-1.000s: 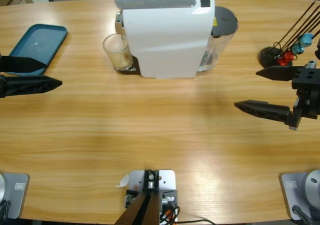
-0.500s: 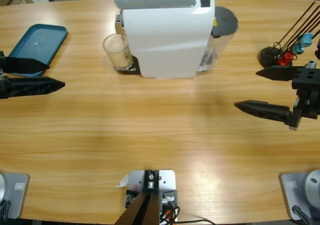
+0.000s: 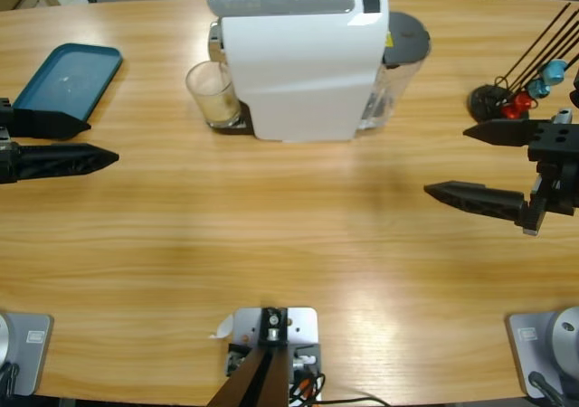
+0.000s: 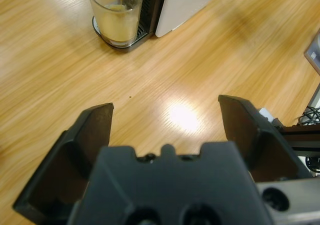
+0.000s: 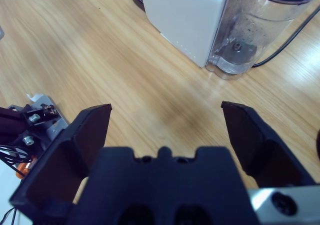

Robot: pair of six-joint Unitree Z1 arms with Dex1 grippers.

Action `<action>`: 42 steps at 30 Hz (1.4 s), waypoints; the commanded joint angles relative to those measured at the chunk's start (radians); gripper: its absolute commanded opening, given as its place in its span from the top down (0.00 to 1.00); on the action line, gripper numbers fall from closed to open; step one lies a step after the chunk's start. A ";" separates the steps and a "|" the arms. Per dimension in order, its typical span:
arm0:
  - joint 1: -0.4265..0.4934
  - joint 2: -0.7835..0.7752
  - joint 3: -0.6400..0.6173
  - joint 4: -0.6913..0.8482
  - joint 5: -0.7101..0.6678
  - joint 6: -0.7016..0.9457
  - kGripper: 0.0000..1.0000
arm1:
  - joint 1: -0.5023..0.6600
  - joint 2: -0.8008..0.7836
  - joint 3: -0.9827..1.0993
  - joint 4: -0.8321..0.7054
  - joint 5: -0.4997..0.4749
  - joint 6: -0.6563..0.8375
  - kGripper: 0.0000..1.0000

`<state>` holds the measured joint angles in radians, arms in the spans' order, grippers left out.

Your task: Pour coffee

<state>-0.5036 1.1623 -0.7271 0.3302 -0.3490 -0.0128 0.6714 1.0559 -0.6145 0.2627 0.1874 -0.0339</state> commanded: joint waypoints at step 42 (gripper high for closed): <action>-0.049 0.541 0.169 -0.867 0.086 0.233 0.02 | 0.011 -0.018 0.048 -0.011 -0.004 0.017 0.00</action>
<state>-0.5324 1.5724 -0.5874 -0.3862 -0.2492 0.2071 0.6715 1.0532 -0.5939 0.2603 0.1874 -0.0272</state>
